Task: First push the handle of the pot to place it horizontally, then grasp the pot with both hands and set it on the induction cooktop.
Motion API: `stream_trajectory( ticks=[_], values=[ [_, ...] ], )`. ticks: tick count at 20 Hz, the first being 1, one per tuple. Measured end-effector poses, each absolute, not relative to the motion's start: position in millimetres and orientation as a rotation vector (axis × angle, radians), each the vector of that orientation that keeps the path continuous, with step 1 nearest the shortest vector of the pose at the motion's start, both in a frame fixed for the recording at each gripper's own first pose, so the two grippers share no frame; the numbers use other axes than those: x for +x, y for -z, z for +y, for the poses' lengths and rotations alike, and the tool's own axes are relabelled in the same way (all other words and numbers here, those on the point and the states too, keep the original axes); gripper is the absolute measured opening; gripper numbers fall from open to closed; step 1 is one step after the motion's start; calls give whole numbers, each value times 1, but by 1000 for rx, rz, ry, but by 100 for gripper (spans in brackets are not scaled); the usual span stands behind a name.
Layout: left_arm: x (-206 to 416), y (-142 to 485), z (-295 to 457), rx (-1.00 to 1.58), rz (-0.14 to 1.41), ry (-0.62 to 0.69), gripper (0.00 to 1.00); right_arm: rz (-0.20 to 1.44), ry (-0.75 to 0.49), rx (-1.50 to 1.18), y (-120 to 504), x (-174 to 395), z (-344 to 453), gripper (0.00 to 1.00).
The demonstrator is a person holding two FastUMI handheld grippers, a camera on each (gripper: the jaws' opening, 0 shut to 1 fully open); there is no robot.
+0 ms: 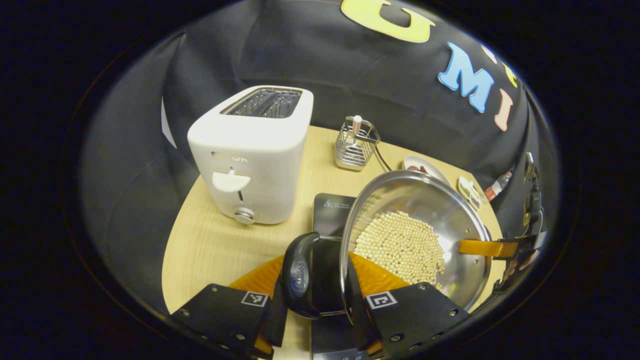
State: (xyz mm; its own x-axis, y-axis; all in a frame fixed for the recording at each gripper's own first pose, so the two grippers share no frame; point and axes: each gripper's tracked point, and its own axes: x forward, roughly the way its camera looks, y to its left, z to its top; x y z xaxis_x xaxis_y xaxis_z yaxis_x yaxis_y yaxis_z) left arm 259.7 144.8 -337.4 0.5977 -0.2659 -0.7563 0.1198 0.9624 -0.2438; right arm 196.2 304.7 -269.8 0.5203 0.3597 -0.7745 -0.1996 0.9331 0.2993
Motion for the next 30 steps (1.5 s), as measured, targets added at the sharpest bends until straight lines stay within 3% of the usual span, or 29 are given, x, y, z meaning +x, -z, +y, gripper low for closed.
stream_trajectory(
  ticks=[1,2,5,7,8,9,10,11,13,14,16,21,25,30],
  values=[
    [260,338,145,-168,907,226,53,971,-346,182,269,197,305,58],
    [262,339,145,-165,908,225,61,977,-355,180,270,195,305,58],
    [260,341,144,-146,931,218,59,983,-357,167,272,195,303,62],
    [262,341,143,-120,938,219,67,995,-380,149,274,190,304,67],
    [263,340,145,-113,937,210,63,994,-385,136,274,188,302,78],
    [261,340,148,-99,948,193,63,983,-383,119,274,189,298,75],
    [257,339,148,-92,956,196,69,972,-379,107,271,189,296,79],
    [255,337,146,-92,958,201,75,965,-379,103,270,188,295,93],
    [255,328,153,-81,940,175,84,943,-382,103,260,185,292,98],
    [256,321,156,-77,921,162,81,926,-382,102,254,184,288,98],
    [249,306,158,-78,911,156,88,892,-369,100,241,180,278,98],
    [230,256,160,-36,835,123,84,785,-353,119,192,162,248,98],
    [219,198,139,-41,699,104,87,684,-289,119,148,151,196,98],
    [207,116,104,-42,514,109,84,507,-179,58,98,140,122,98]
  ],
)
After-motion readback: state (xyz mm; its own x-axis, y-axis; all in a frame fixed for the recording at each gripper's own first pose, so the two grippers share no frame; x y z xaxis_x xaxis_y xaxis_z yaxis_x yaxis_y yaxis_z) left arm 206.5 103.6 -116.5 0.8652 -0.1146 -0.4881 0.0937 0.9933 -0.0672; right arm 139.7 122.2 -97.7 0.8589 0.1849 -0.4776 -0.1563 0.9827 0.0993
